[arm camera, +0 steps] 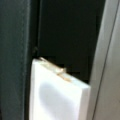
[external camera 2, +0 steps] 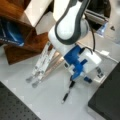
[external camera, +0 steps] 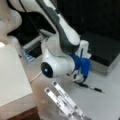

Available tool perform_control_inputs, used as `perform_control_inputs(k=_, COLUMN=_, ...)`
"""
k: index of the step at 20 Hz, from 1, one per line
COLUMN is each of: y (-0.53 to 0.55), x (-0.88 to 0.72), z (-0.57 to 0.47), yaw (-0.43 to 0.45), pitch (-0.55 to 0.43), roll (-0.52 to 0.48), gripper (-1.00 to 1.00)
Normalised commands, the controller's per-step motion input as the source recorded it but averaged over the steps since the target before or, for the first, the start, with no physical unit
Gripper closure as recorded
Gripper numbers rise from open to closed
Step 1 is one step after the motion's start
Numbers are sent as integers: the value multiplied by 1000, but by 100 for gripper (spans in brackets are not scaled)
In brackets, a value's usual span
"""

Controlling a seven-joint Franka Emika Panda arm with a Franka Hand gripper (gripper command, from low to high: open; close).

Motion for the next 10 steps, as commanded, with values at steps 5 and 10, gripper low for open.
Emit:
perform_control_inputs(k=5, y=12, x=114, z=-42, yaw=-38, pitch=-23, roll=109, gripper=-100)
perform_control_inputs(k=10, y=6, x=92, z=-35, yaw=-37, pitch=-5, roll=92, gripper=100)
